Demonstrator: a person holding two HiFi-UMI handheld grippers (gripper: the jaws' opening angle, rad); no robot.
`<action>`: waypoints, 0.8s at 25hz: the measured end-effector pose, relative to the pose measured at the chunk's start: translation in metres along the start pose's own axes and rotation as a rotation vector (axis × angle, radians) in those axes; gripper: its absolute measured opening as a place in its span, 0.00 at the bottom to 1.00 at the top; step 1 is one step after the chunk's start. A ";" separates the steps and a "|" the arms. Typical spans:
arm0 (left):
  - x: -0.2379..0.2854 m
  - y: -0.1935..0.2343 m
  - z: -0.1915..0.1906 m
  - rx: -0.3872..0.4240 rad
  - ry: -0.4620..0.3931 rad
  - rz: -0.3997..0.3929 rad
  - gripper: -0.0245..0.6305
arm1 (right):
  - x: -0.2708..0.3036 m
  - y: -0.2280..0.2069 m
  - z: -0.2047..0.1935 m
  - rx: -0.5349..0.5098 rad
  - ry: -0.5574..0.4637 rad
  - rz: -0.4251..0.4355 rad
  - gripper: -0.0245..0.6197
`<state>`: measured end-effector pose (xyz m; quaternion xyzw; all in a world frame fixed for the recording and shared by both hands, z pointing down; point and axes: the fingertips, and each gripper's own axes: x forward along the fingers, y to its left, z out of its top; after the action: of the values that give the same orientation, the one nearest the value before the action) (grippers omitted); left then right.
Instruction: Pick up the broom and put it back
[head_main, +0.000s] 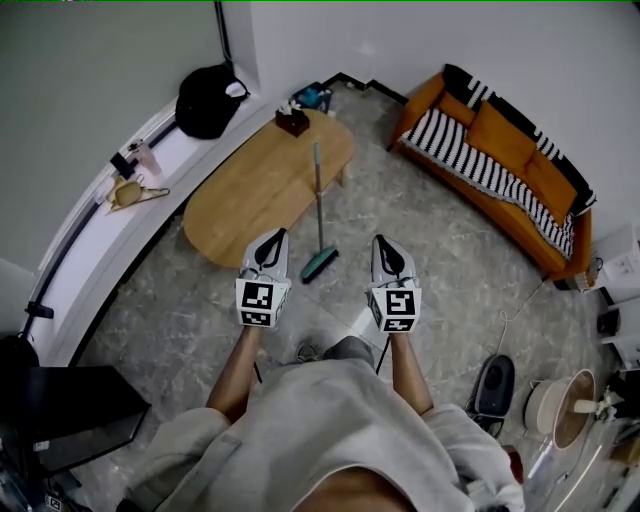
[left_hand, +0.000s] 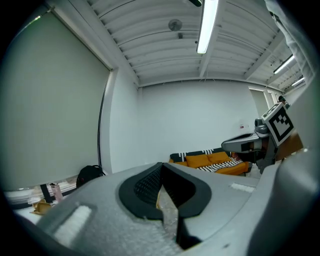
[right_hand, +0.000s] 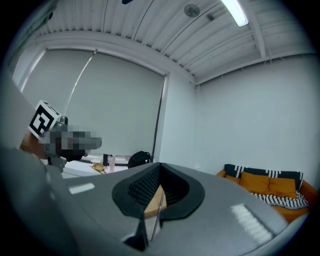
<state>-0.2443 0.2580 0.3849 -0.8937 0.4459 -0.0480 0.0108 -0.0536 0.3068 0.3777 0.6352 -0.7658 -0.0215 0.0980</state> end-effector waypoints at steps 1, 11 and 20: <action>0.004 0.002 -0.002 -0.001 0.003 -0.003 0.03 | 0.004 -0.001 -0.003 0.002 0.008 -0.002 0.04; 0.048 0.026 -0.018 -0.011 0.037 -0.004 0.03 | 0.057 -0.019 -0.018 0.018 0.037 -0.004 0.04; 0.143 0.054 -0.010 0.012 0.042 0.014 0.03 | 0.141 -0.064 -0.020 0.037 0.020 0.018 0.04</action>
<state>-0.2032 0.1119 0.4025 -0.8892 0.4522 -0.0693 0.0071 -0.0129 0.1582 0.4043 0.6301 -0.7708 0.0000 0.0942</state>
